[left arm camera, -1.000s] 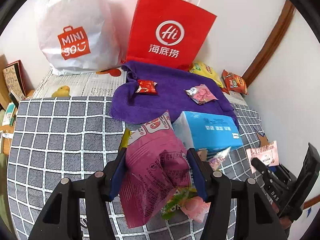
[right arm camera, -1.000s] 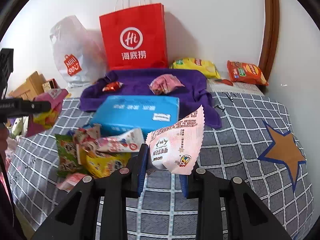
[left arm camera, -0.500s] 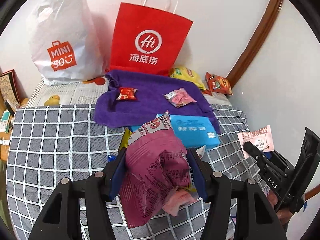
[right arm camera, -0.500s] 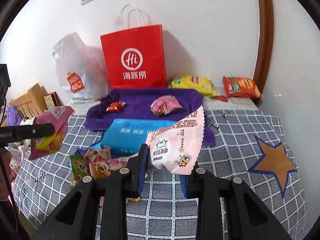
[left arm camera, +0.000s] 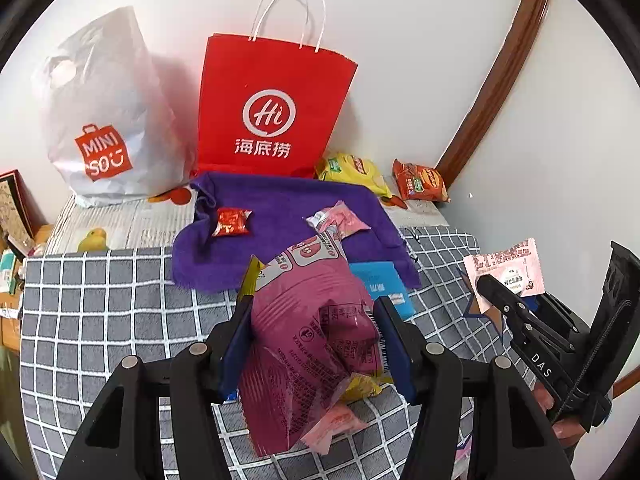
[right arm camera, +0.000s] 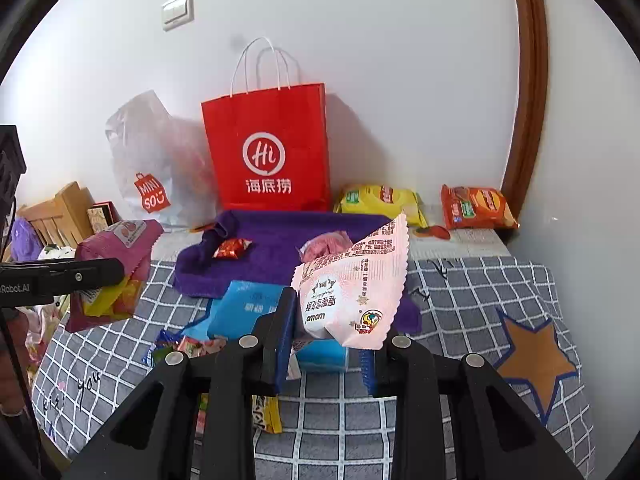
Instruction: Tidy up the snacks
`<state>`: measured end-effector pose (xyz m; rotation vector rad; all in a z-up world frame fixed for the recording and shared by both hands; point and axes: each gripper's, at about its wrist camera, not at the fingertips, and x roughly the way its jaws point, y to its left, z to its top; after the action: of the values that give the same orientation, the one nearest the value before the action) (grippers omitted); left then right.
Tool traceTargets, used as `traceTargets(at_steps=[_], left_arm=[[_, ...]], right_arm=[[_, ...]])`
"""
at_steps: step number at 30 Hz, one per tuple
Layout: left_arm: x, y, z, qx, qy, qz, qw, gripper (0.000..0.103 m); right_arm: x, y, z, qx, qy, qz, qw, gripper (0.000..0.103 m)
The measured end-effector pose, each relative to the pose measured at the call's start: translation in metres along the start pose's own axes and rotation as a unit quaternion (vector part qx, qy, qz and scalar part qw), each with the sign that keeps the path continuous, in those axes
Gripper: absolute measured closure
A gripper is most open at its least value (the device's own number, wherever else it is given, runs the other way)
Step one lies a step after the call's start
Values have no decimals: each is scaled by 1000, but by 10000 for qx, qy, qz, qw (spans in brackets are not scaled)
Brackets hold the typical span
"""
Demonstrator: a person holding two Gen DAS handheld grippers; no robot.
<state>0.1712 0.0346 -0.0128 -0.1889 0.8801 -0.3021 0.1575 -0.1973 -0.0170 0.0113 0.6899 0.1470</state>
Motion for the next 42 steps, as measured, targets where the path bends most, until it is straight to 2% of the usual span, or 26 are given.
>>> traceTargets(at_steps=[7, 17, 33, 42], left_arm=[[4, -7, 16, 84, -5, -100, 9999, 46], [21, 1, 42, 69, 56, -69, 9999, 46], [43, 44, 101, -271, -125, 234, 9993, 46], [77, 62, 116, -386, 28, 290, 9988, 46]], right_arm=[[4, -1, 20, -9, -79, -3, 10000, 74], [31, -3, 44, -5, -86, 95, 9999, 74], [92, 5, 90, -208, -77, 227, 9995, 74], [126, 6, 108, -313, -43, 318, 9990, 74]])
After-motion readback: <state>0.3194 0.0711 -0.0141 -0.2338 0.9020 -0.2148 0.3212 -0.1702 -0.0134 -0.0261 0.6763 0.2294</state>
